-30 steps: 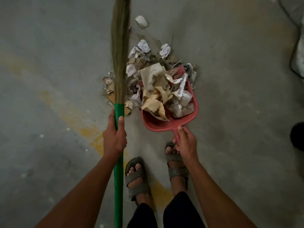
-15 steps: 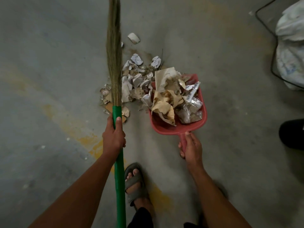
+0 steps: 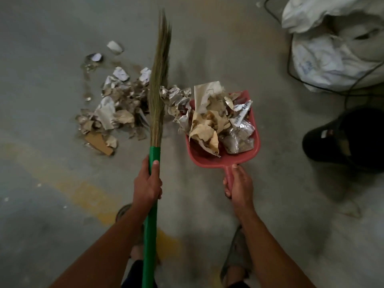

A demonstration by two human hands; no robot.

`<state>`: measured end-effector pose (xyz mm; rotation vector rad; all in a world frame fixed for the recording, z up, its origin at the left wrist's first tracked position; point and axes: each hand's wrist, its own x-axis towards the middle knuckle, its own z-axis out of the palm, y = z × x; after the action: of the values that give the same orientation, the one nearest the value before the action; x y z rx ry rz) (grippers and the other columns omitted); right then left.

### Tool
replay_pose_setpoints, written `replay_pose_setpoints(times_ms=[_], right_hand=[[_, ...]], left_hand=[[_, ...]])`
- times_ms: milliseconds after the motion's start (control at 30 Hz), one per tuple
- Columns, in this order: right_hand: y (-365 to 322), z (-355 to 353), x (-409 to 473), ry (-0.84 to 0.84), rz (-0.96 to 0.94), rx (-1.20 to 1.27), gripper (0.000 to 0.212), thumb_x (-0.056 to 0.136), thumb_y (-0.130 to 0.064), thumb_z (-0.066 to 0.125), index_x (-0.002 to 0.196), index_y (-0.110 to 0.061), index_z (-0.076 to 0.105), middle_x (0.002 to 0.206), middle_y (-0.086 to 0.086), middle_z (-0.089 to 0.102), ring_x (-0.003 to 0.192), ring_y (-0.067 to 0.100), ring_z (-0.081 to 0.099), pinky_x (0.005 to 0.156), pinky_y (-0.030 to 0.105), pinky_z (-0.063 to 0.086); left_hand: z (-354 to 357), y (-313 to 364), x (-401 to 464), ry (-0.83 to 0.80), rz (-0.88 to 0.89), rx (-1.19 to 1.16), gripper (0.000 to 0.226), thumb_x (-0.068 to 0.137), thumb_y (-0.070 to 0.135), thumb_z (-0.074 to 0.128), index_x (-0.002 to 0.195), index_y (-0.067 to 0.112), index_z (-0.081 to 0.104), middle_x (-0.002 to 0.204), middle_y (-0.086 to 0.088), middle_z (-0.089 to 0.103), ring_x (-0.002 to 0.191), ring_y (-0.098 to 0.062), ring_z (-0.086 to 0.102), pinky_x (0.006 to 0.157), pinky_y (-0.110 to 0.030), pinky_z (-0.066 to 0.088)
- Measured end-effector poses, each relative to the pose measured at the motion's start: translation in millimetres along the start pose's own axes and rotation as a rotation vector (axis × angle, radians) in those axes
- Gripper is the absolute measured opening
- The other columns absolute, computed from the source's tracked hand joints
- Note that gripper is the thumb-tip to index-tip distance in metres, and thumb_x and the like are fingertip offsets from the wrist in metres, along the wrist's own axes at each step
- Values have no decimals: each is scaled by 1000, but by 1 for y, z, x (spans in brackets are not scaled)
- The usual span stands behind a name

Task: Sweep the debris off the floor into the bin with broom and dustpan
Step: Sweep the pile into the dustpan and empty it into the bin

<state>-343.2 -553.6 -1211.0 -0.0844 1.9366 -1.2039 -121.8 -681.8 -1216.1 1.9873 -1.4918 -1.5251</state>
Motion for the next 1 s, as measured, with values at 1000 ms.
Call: replay_pose_setpoints(times_ms=[1000], right_hand=[[-48,-435,57,680,97,-261,36,109,-40,45,105,-17,72,82,1,72,68,9,62,59,14,42]], left_hand=[[301,79,-151,-311,42,200,38,110,47,44,147,35,46,75,-17,59,52,-23,57,44,-33,53]])
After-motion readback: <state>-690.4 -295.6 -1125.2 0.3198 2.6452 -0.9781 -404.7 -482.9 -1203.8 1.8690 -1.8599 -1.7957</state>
